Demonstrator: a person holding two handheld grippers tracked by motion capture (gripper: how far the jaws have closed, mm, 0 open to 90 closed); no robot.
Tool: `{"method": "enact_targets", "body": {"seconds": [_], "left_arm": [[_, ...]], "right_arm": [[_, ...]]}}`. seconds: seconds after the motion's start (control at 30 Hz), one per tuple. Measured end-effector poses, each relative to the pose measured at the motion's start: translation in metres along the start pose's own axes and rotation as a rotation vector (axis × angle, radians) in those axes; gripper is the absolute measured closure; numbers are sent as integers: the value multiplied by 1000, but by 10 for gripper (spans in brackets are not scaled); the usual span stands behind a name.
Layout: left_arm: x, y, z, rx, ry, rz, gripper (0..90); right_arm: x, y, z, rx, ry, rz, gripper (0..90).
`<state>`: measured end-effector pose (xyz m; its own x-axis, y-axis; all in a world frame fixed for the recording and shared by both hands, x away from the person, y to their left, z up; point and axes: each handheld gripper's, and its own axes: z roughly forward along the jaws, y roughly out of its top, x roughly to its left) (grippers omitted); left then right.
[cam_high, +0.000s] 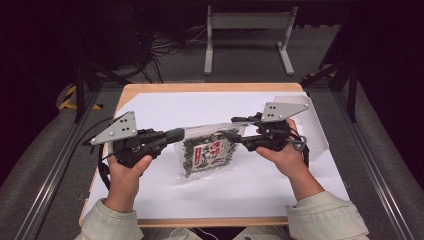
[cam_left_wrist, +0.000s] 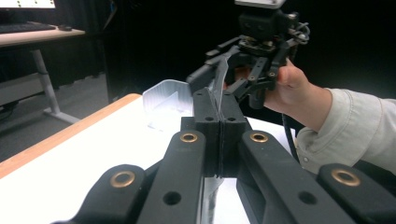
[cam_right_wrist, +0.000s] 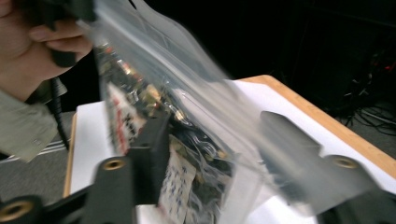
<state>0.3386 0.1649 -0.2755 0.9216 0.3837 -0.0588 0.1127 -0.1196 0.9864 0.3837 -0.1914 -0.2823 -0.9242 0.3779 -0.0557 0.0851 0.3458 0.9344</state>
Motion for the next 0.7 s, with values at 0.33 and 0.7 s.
{"method": "enact_targets", "body": {"seconds": [0.33, 0.7], "left_arm": [[8, -4, -4, -10, 76, -18, 895], [15, -6, -3, 15, 158, -40, 449]], "right_arm": [[13, 2, -6, 26, 39, -106, 762], [13, 5, -10, 42, 37, -87, 781]]}}
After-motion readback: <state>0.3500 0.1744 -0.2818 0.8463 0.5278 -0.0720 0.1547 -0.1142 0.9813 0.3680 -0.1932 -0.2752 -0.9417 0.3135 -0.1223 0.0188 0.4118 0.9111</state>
